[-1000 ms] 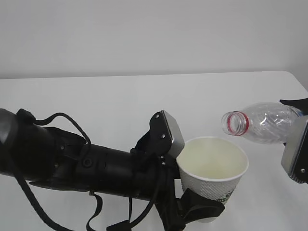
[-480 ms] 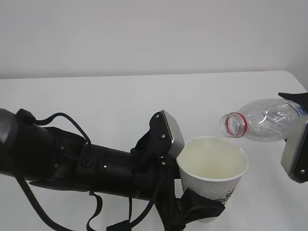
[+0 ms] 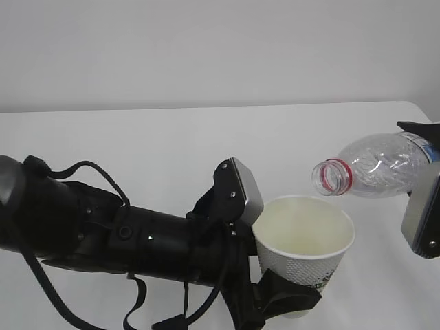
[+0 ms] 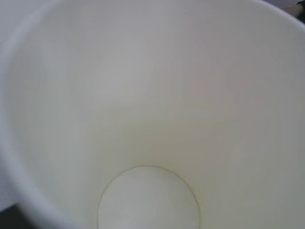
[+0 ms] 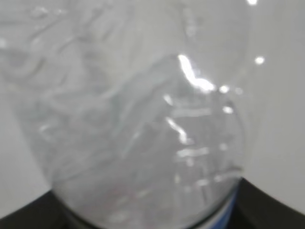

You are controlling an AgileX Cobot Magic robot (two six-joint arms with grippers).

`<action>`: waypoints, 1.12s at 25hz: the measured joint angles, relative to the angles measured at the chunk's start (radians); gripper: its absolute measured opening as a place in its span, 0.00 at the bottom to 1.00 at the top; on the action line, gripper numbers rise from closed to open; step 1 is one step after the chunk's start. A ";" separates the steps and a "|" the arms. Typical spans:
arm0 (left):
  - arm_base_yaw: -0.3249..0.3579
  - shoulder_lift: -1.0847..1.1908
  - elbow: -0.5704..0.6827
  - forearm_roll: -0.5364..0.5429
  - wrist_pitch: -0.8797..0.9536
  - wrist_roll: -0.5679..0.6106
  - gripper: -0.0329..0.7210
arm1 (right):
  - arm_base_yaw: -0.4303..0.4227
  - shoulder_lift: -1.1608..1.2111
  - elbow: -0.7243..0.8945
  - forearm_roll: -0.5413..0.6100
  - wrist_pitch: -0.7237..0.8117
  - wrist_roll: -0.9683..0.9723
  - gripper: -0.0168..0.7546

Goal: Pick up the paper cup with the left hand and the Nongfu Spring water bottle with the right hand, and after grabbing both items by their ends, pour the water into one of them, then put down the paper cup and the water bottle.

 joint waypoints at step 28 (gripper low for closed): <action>0.000 0.000 0.000 0.000 0.000 0.000 0.75 | 0.000 0.000 0.000 0.046 -0.070 -0.110 0.58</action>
